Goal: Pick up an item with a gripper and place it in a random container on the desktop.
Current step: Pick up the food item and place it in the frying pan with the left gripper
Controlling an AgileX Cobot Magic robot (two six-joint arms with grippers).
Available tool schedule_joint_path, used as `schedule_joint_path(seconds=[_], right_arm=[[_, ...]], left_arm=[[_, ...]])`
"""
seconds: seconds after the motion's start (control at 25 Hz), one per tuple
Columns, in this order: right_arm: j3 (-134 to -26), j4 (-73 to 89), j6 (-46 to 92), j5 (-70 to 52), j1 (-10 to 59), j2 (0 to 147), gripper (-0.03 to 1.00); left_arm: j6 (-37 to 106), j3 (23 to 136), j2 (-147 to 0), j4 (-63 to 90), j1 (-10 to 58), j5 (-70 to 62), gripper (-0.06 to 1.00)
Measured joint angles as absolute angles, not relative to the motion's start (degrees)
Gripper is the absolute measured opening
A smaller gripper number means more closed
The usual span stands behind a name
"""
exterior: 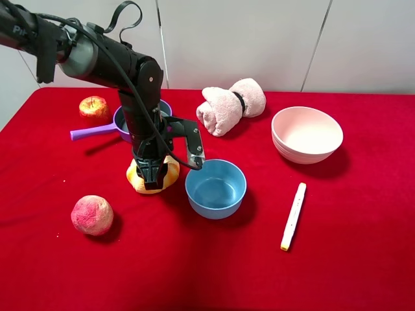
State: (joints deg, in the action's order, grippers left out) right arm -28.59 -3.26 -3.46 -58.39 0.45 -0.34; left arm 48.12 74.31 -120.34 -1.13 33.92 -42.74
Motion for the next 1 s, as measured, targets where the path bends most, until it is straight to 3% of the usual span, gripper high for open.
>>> schedule_joint_path(seconds=[1.0], right_arm=[[-28.6,-3.3,-3.5,-58.4,0.5,-0.3,-0.03]], left_arm=[[47.1,74.5,-119.8,-1.7,33.9,-48.1,0.39]])
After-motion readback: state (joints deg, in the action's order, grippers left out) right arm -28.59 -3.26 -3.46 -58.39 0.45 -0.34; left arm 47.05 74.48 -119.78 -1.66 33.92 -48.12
